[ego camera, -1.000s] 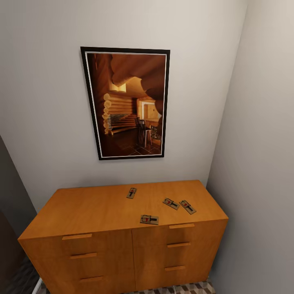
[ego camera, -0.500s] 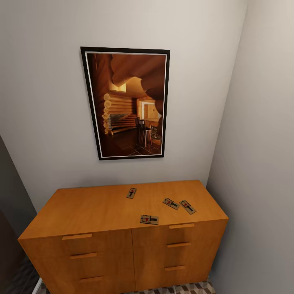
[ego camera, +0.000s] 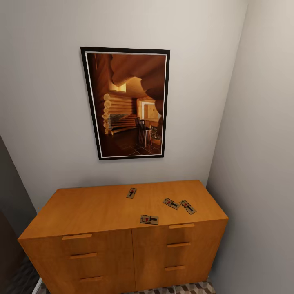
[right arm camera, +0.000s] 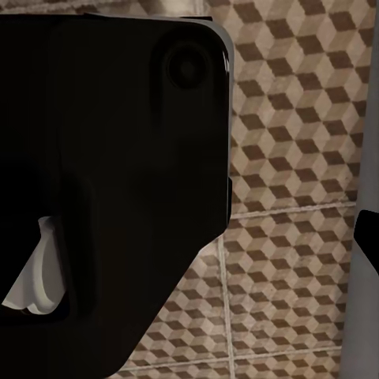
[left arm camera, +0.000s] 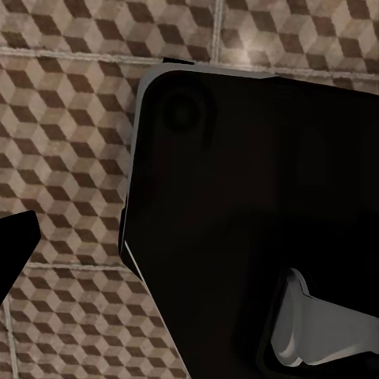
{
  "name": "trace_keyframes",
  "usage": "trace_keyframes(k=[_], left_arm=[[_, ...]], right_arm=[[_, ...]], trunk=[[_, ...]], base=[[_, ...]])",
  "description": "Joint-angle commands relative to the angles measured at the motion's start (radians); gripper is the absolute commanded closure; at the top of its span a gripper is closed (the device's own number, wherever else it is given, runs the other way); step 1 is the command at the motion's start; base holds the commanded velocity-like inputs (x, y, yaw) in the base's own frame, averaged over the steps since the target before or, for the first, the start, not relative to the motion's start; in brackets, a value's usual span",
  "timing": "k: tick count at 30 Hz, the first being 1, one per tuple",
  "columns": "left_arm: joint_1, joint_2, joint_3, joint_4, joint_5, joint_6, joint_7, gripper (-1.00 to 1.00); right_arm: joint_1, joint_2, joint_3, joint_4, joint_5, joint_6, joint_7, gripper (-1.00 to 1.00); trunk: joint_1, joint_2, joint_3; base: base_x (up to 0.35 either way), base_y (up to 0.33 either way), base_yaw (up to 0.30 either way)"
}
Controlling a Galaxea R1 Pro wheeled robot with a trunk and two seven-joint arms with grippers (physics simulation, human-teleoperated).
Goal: Take the four mousetraps from the cabinet in the bathroom and place them on the bathroom floor. Make sure all four end up on the same floor surface, and ensure that at least two of them are either under or directly next to the same bathroom sink.
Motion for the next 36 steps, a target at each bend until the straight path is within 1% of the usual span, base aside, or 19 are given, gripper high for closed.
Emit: trace_keyframes(k=[1,22,36], left_arm=[[0.000,0.000,0.001,0.001,0.007,-0.003,-0.001,-1.00],[0.000,0.000,-0.002,0.001,0.003,-0.002,-0.003,-1.00],[0.000,-0.001,-0.006,0.001,-0.001,-0.003,-0.005,-1.00]], right_arm=[[0.000,0.000,0.000,0.000,-0.001,-0.003,-0.001,-1.00],[0.000,0.003,-0.002,0.000,-0.008,-0.003,-0.002,-1.00],[0.000,-0.005,-0.004,0.000,-0.009,-0.004,-0.001,-1.00]], trunk=[[0.000,-0.001,0.000],[0.000,-0.001,0.000],[0.000,-0.001,0.000]], base=[[0.000,0.000,0.000],[0.006,0.000,0.000],[0.204,0.000,0.000]])
